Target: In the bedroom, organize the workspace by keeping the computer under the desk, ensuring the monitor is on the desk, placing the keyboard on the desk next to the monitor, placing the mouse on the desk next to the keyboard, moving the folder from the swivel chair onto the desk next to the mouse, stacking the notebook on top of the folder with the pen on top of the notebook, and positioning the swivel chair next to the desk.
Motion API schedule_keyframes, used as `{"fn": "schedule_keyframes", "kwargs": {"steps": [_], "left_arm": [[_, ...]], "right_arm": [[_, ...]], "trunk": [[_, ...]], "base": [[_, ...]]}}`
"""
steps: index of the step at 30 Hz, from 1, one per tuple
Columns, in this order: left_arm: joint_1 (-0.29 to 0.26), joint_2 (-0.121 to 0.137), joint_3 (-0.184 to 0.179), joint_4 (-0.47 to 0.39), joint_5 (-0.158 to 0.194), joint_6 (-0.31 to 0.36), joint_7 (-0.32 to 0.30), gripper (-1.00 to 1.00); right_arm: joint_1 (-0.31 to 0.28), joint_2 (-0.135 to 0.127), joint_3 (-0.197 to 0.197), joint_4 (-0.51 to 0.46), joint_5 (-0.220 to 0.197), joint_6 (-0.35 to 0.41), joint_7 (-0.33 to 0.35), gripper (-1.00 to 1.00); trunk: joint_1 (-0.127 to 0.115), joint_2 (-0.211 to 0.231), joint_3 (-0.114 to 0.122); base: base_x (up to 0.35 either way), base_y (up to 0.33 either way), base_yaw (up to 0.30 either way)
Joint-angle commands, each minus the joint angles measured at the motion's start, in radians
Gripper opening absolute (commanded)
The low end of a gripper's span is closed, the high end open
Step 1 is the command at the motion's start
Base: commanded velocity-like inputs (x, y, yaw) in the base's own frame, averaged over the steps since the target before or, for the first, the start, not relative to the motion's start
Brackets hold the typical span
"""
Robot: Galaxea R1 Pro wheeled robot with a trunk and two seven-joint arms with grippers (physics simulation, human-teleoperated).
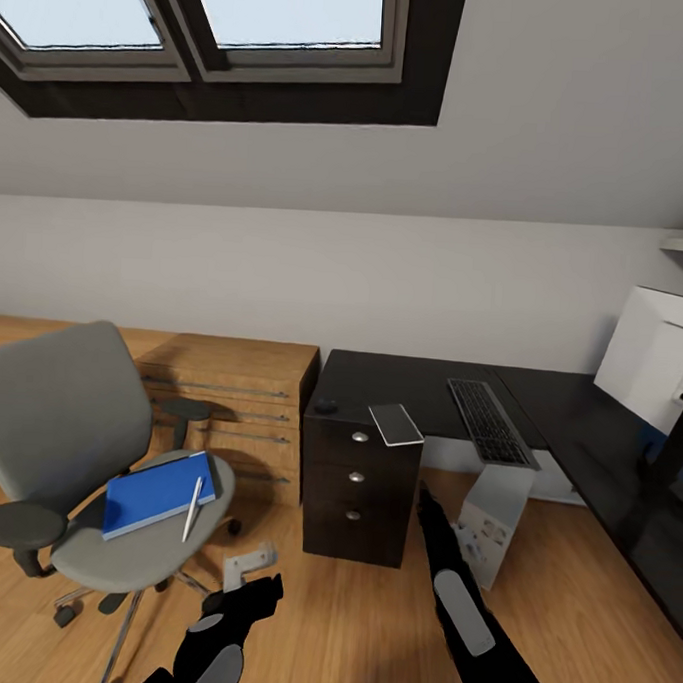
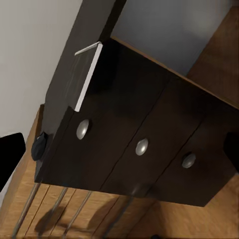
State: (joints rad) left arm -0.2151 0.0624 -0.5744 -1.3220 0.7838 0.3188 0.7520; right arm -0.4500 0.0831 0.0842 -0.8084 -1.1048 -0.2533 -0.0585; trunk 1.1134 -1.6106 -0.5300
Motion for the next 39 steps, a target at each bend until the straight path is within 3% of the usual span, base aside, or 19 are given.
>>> {"fn": "schedule_keyframes", "kwargs": {"steps": [1,8,17,18,19,26,30,34,39], "left_arm": [[-0.001,-0.005,-0.002,0.009,0.004,0.002,0.007,1.0],[-0.001,-0.028,-0.001,0.064,-0.003,-0.001,0.007,1.0],[-0.001,-0.026,0.006,0.104,-0.003,-0.004,0.008,1.0],[-0.001,-0.026,0.004,0.136,-0.004,-0.005,0.007,1.0],[-0.001,-0.027,0.004,0.153,-0.004,-0.005,0.007,1.0],[-0.001,-0.031,0.0,0.237,-0.004,-0.012,0.006,1.0],[-0.001,-0.033,-0.019,0.314,-0.003,-0.048,0.003,1.0],[-0.001,-0.031,-0.125,0.414,0.001,-0.157,-0.008,1.0],[-0.001,-0.033,-0.158,0.49,-0.001,-0.196,-0.013,1.0]], "right_arm": [[-0.001,-0.003,0.005,0.012,0.008,-0.007,-0.004,1.0],[-0.001,-0.008,0.005,0.119,0.125,-0.011,-0.002,1.0],[-0.001,-0.004,0.011,0.334,0.415,-0.077,-0.003,1.0],[-0.001,-0.003,0.01,0.417,0.519,-0.142,-0.007,1.0],[-0.001,-0.005,0.01,0.466,0.548,-0.174,-0.007,1.0],[-0.001,-0.011,0.01,0.623,0.591,-0.251,-0.008,1.0],[0.0,-0.031,0.012,0.729,0.602,-0.27,-0.007,1.0],[0.0,-0.058,0.013,0.804,0.607,-0.276,-0.006,1.0],[0.001,-0.074,0.014,0.816,0.607,-0.28,-0.004,1.0]], "trunk": [[-0.004,0.007,0.002],[-0.031,0.056,0.024],[-0.065,0.119,0.052],[-0.069,0.126,0.055],[-0.073,0.133,0.059],[-0.1,0.182,0.081],[-0.115,0.21,0.093],[-0.131,0.238,0.106],[-0.15,0.273,0.121]], "base": [[-0.002,0.0,0.0],[-0.001,0.0,0.0],[0.0,0.0,0.0],[0.0,0.0,0.0],[0.0,0.0,0.0],[0.0,0.0,0.0],[0.0,0.0,0.0],[0.0,0.0,0.0],[0.0,0.0,0.0]]}}
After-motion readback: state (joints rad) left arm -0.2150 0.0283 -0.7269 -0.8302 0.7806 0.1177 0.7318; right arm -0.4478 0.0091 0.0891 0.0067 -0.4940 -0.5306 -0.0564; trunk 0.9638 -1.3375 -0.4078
